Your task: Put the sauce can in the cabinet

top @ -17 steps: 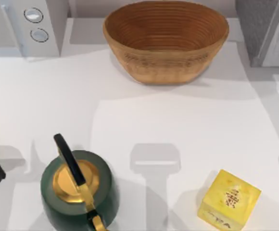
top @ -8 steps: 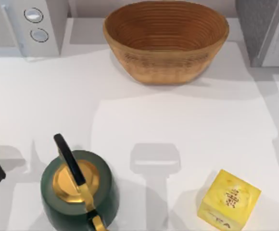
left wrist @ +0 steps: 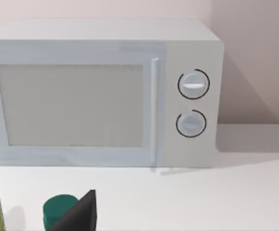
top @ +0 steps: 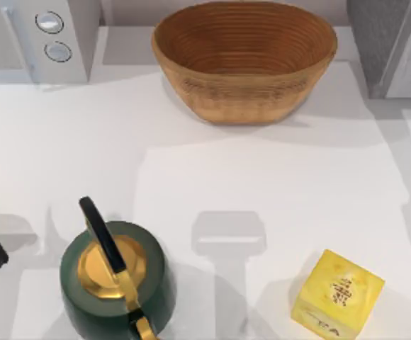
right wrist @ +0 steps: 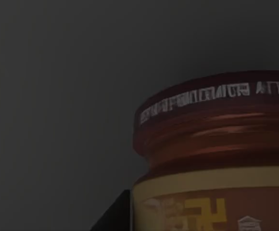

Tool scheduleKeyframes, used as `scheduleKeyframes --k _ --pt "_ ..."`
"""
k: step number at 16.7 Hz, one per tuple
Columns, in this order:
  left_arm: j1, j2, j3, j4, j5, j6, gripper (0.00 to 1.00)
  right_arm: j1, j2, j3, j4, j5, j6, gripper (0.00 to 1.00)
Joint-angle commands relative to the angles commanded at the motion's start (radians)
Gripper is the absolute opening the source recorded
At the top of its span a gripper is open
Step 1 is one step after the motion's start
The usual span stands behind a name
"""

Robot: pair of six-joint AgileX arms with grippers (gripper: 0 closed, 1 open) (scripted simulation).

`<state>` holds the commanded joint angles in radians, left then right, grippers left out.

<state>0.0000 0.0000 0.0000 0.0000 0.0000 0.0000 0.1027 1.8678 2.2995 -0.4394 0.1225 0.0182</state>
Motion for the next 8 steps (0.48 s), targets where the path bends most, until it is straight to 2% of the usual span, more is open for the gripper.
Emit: scheduleKeyframes --k 8 --pt "0.0 0.0 0.0 0.0 0.0 0.0 1.0 0.0 0.0 0.0 0.0 0.0 0.0 0.9"
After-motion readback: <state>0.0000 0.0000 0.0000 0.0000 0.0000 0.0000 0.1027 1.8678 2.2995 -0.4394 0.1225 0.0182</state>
